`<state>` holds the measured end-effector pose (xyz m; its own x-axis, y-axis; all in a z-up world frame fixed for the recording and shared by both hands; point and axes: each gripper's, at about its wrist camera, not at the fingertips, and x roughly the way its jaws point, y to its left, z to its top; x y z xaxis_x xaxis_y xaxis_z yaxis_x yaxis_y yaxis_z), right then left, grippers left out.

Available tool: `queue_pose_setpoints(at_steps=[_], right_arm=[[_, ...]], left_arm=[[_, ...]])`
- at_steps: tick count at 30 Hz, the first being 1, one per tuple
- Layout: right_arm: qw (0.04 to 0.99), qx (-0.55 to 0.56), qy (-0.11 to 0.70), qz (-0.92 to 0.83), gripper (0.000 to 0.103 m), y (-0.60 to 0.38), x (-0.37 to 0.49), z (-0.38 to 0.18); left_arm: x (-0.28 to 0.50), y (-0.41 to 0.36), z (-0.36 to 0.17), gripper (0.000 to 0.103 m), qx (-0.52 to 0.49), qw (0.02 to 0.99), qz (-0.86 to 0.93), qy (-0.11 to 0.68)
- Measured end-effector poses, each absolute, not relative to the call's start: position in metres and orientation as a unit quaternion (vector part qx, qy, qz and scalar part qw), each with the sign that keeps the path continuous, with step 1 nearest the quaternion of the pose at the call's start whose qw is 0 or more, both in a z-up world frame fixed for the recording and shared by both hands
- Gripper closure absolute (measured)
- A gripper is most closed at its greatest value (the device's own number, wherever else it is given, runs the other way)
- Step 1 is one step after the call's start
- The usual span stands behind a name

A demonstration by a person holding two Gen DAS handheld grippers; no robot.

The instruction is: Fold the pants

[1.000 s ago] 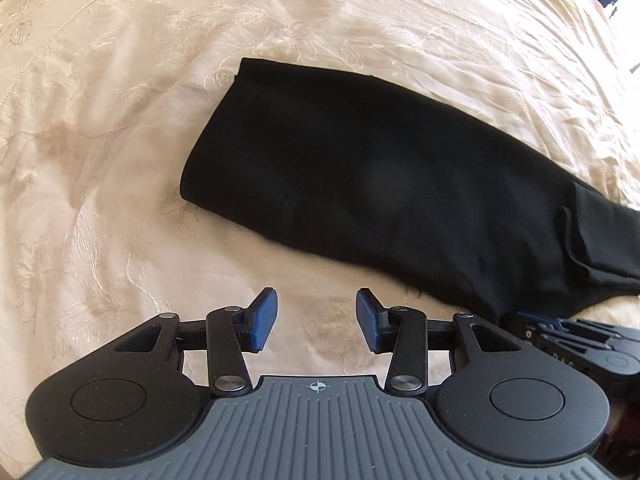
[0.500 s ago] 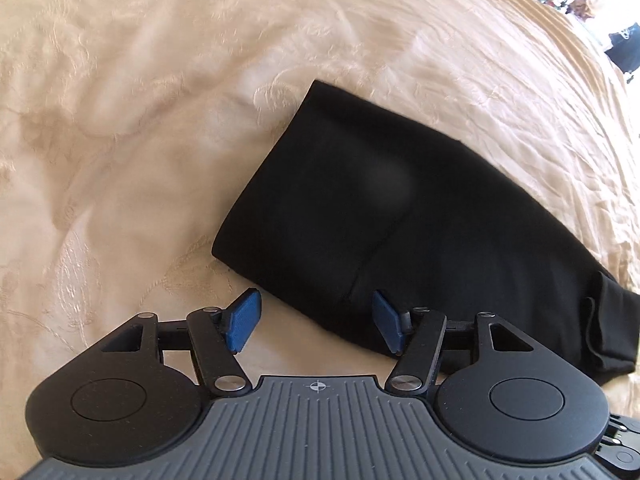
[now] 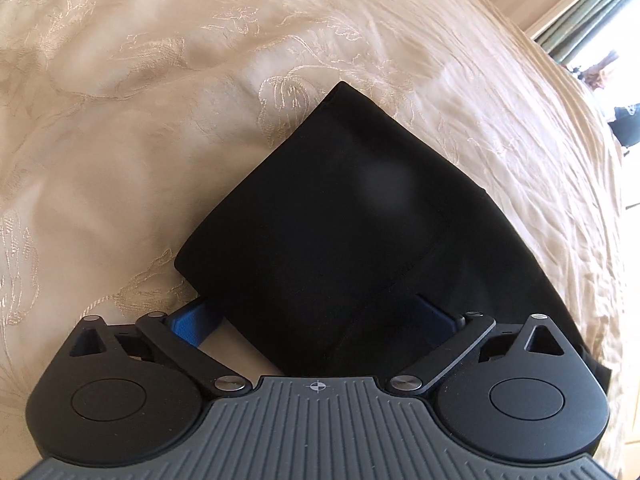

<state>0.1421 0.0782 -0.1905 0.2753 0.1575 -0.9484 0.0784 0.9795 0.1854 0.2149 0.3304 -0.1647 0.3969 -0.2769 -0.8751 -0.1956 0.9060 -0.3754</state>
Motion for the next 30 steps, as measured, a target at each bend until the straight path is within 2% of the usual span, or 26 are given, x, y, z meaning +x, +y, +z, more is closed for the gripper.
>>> queue_pose_setpoints(at_steps=[1, 2, 3, 4, 5, 8, 14, 23, 30], right_arm=[[0.792, 0.099, 0.601, 0.024, 0.090, 0.077, 0.142, -0.190], [0.792, 0.101, 0.601, 0.024, 0.090, 0.076, 0.142, -0.190], [0.792, 0.102, 0.601, 0.023, 0.090, 0.075, 0.141, -0.189], [0.792, 0.105, 0.601, 0.023, 0.090, 0.074, 0.141, -0.187], [0.793, 0.107, 0.600, 0.021, 0.090, 0.073, 0.141, -0.185], [0.803, 0.110, 0.586, 0.006, 0.089, 0.070, 0.136, -0.172], [0.804, 0.093, 0.587, -0.001, 0.089, 0.075, 0.130, -0.173], [0.797, 0.073, 0.598, 0.029, 0.092, 0.070, 0.142, -0.200], [0.801, 0.163, 0.573, 0.064, 0.092, 0.019, 0.121, -0.198]], left_arm=[[0.215, 0.330, -0.164, 0.004, -0.217, 0.807, -0.020, 0.549], [0.215, 0.331, -0.162, 0.019, -0.215, 0.807, -0.011, 0.550], [0.217, 0.332, -0.160, 0.028, -0.214, 0.808, 0.002, 0.549], [0.216, 0.336, -0.157, 0.043, -0.219, 0.807, 0.004, 0.548], [0.214, 0.340, -0.154, 0.064, -0.229, 0.806, 0.001, 0.547], [0.213, 0.343, -0.141, 0.080, -0.223, 0.811, -0.007, 0.541], [0.210, 0.325, -0.098, 0.089, -0.169, 0.846, -0.030, 0.504], [0.198, 0.279, -0.040, 0.093, -0.145, 0.883, -0.069, 0.442], [0.172, 0.211, 0.006, 0.094, -0.083, 0.912, -0.080, 0.393]])
